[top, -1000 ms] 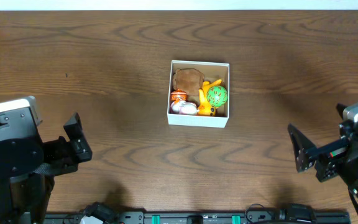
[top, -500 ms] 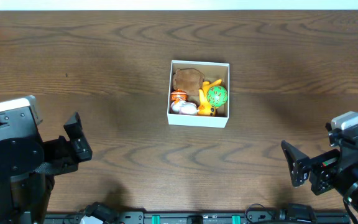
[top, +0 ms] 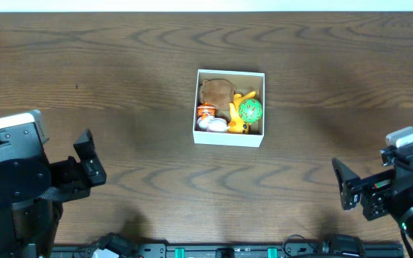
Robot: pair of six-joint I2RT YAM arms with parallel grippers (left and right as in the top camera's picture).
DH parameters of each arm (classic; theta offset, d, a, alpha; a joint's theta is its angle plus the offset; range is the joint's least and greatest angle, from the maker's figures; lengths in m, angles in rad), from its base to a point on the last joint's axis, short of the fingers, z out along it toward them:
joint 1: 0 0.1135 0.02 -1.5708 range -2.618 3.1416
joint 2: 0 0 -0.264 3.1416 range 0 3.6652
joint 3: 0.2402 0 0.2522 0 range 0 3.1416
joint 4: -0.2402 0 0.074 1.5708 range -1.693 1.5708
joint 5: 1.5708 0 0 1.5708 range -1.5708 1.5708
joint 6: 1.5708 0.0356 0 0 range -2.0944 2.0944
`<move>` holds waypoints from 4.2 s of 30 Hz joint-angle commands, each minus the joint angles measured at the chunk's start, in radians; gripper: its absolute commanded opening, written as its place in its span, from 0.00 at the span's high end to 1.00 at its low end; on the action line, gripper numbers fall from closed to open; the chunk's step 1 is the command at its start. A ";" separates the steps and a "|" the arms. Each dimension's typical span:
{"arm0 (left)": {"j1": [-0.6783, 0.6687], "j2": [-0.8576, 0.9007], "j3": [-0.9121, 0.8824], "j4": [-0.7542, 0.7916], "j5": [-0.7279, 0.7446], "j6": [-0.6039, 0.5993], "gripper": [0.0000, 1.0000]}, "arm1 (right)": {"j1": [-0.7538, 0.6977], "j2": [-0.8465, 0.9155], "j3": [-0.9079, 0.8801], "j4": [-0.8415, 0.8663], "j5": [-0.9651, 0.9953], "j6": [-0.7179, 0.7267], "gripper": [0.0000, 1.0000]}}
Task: Pack container
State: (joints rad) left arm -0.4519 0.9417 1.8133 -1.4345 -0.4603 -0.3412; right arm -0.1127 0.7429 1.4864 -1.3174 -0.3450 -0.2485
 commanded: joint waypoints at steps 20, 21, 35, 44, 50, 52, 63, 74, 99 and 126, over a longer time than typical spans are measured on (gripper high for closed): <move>0.005 0.005 0.003 -0.002 -0.023 -0.012 0.02 | 0.009 -0.584 -1.017 0.534 -0.086 -0.104 0.01; 0.005 0.005 0.003 -0.002 -0.023 -0.012 0.02 | 0.010 -0.601 -1.049 0.545 -0.094 -0.104 0.01; 0.005 0.005 0.003 -0.002 -0.023 -0.012 0.02 | 0.009 -0.738 -1.318 0.649 -0.126 -0.104 0.01; 0.005 0.005 0.003 -0.002 -0.023 -0.012 0.02 | 0.009 -0.737 -1.318 0.662 -0.123 -0.104 0.01; 0.005 0.005 0.003 -0.002 -0.023 -0.012 0.02 | 0.009 -0.737 -1.318 0.661 -0.123 -0.104 0.01; 0.005 0.005 0.003 -0.002 -0.023 -0.012 0.02 | 0.009 -0.737 -1.318 0.661 -0.123 -0.104 0.01; 0.005 0.005 0.003 -0.002 -0.023 -0.012 0.02 | 0.009 -0.737 -1.318 0.661 -0.123 -0.104 0.01; 0.113 -0.029 -0.039 0.042 -0.037 -0.045 0.02 | 0.009 -0.737 -1.318 0.661 -0.123 -0.104 0.01; 0.475 -0.640 -1.226 0.994 0.354 0.237 0.02 | 0.009 -0.737 -1.318 0.661 -0.123 -0.104 0.01; 0.474 -0.932 -1.692 1.194 0.398 0.344 0.02 | 0.009 -0.737 -1.318 0.661 -0.123 -0.104 0.01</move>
State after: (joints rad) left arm 0.0181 0.0231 0.1425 -0.2474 -0.0738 -0.0174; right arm -0.1116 0.0147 0.1715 -0.6571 -0.4564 -0.3481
